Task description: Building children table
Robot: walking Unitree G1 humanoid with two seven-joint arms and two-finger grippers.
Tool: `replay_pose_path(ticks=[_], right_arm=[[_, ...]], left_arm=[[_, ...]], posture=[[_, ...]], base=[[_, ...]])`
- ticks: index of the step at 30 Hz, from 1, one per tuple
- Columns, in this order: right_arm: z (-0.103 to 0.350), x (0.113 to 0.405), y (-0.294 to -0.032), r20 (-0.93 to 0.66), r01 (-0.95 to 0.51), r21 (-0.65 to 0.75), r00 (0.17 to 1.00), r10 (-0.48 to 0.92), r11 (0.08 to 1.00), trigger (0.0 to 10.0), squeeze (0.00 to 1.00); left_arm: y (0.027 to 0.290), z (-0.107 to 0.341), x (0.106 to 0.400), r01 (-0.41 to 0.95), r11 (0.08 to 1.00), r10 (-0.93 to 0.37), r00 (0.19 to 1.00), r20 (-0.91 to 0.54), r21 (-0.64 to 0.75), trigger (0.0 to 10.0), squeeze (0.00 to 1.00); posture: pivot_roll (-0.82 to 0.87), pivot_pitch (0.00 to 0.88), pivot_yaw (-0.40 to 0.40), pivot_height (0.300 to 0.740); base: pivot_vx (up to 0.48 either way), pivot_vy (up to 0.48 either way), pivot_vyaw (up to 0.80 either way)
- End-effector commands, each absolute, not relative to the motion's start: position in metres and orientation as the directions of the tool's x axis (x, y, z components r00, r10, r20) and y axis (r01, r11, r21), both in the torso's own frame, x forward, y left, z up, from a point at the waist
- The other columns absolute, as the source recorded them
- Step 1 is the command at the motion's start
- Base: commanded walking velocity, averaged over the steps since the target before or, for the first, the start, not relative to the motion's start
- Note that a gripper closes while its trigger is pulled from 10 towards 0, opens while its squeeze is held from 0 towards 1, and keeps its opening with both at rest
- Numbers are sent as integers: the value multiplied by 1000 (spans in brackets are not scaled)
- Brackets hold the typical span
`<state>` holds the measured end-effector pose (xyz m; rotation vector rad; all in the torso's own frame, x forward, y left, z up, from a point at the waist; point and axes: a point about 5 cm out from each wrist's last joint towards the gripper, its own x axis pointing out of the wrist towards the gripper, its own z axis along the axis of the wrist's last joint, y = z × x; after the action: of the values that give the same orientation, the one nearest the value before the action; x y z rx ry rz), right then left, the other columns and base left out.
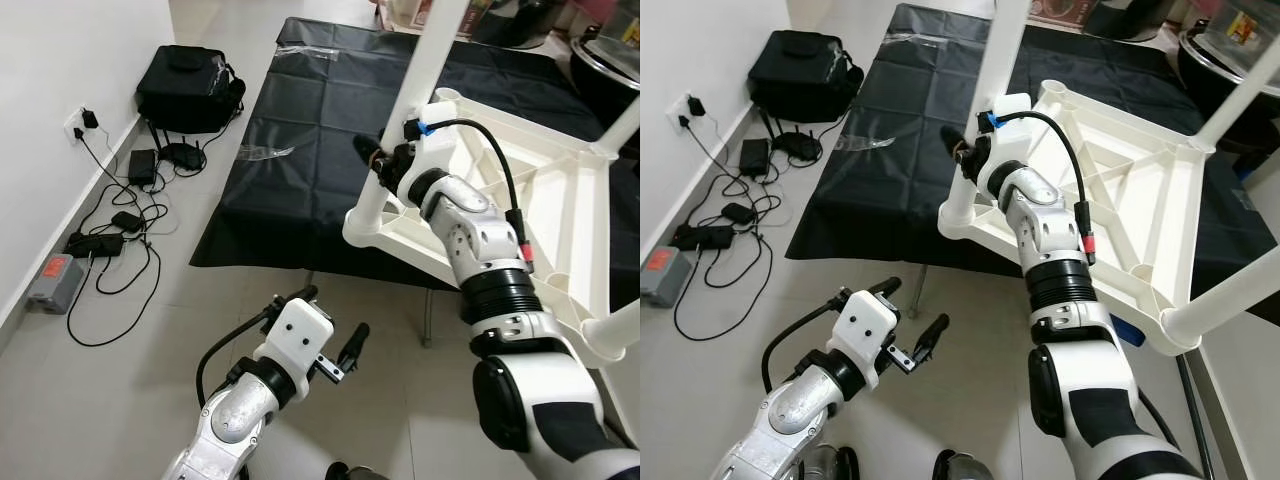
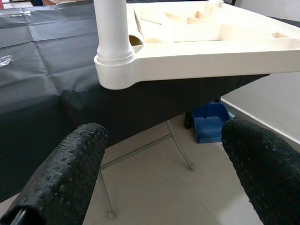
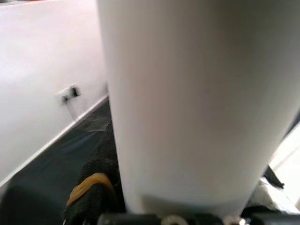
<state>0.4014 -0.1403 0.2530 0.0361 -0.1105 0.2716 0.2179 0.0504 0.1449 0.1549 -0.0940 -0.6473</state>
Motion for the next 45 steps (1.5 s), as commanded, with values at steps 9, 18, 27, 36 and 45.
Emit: replay_pose_path(ticks=[9,18,27,36,45], right_arm=[[234,388,-170,-60,443,283,893,-445,851,0,0],[235,397,-144,-82,340,323,940,-332,883,10000,0],[261,397,-106,130,-202,207,975,178,957,10000,1000],[257,397,-118,106,-497,72,866,489,865,10000,1000],[253,390,-139,10,-770,-60,636,772,635,10000,0]], left_arm=[[47,143,217,603,777,-616,787,23,178,10000,0],[48,143,217,601,779,-614,789,24,178,10000,0],[47,142,217,602,779,-614,789,22,175,10000,0],[47,141,216,603,778,-615,788,20,174,10000,0],[47,141,215,608,775,-620,785,17,173,10000,0]], posture=[[109,149,-109,740],[111,150,-113,740],[112,142,-115,740],[113,133,-113,740],[122,129,-108,740]], base=[[0,0,0],[0,0,0],[0,0,0],[0,0,0],[0,0,0]])
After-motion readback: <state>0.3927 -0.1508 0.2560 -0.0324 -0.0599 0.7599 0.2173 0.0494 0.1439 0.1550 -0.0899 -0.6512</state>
